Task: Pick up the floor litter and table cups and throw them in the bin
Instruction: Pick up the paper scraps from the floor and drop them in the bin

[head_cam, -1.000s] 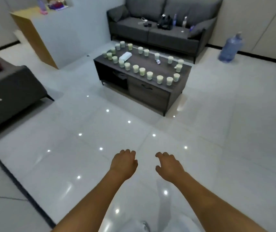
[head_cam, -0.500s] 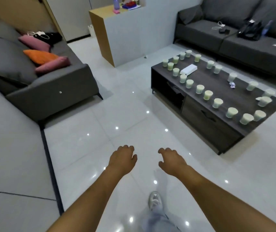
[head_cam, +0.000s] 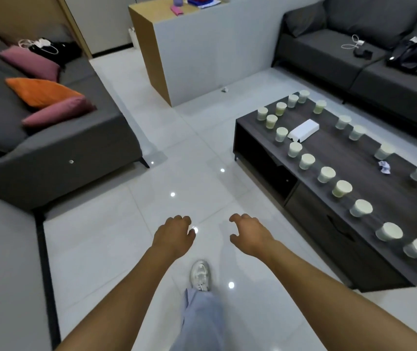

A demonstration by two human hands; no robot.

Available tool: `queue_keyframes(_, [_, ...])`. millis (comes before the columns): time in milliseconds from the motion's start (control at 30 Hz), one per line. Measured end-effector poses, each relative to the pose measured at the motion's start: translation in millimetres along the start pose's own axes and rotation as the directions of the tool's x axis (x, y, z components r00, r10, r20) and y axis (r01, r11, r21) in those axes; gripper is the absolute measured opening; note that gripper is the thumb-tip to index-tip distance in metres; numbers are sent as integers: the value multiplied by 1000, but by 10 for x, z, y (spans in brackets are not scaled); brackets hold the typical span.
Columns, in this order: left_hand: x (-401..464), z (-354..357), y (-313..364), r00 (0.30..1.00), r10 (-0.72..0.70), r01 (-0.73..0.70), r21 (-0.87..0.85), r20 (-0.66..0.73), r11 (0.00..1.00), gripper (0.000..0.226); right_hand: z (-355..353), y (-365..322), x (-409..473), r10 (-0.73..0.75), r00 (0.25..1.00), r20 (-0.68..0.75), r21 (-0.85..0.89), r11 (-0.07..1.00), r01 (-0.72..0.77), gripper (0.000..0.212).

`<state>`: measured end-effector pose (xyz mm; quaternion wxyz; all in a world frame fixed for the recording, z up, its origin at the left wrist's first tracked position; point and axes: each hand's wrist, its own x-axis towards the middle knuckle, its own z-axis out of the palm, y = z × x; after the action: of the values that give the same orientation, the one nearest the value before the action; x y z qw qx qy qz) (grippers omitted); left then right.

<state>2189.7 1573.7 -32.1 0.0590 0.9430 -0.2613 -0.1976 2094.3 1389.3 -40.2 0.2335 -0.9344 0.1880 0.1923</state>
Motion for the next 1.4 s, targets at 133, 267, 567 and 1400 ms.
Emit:
queue_keyframes(133, [1117, -409, -139, 1000, 19, -19, -11, 4, 1000, 38, -472, -130, 1027, 31, 999, -10, 32, 999, -31, 51])
queue_keyframes(267, [2133, -894, -194, 998, 63, -63, 19, 17, 998, 38, -1031, -253, 1940, 73, 997, -31, 63, 996, -70, 50])
queue_keyframes(567, [4258, -1572, 63, 986, 152, -154, 32, 66, 988, 39, -1986, -17, 3765, 156, 988, 22, 76, 985, -157, 52])
queue_keyframes(1400, [9969, -3272, 245, 964, 177, -194, 69, 196, 979, 36, -4571, 567, 8964, 299, 950, 85, 187, 932, -310, 50])
